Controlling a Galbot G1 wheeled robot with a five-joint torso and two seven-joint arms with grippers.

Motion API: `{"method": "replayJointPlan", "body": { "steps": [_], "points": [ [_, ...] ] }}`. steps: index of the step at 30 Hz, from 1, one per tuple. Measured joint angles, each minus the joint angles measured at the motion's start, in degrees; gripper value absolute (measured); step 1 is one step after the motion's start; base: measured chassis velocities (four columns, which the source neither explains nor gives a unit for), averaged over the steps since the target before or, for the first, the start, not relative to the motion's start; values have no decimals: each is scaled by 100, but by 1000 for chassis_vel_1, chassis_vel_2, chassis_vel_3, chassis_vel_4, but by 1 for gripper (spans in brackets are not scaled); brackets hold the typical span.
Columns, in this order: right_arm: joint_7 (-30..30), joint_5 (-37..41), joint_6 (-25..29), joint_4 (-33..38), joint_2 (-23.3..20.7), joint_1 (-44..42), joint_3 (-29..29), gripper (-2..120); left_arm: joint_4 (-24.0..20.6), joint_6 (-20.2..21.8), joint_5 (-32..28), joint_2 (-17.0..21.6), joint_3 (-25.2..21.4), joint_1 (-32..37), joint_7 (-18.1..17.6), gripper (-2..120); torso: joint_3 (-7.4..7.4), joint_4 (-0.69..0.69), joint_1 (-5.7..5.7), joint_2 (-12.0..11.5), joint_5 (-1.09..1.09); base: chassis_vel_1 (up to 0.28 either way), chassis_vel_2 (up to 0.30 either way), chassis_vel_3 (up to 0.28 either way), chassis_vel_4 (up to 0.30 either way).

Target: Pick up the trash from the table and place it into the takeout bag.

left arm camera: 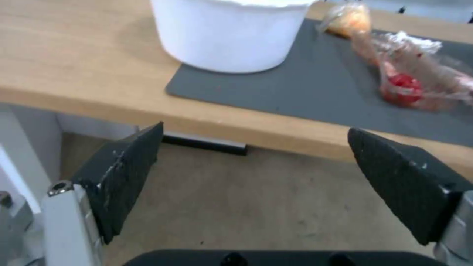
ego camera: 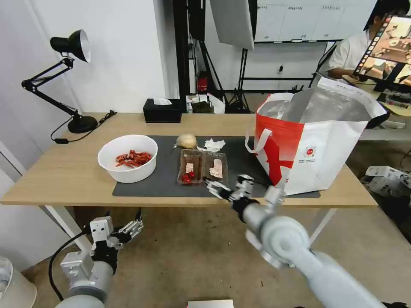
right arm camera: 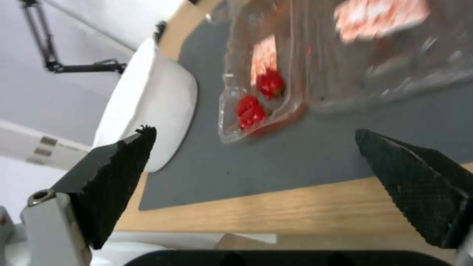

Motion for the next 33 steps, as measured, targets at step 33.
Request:
{"method": "replayJointPlan", "body": {
  "steps": [33],
  "points": [
    [477,220,182,-1036,1146,127,539,100,141,-149,5,2,-66,2,-4,100,-2,0,-1,1,2,0,0,0,0]
  ]
}}
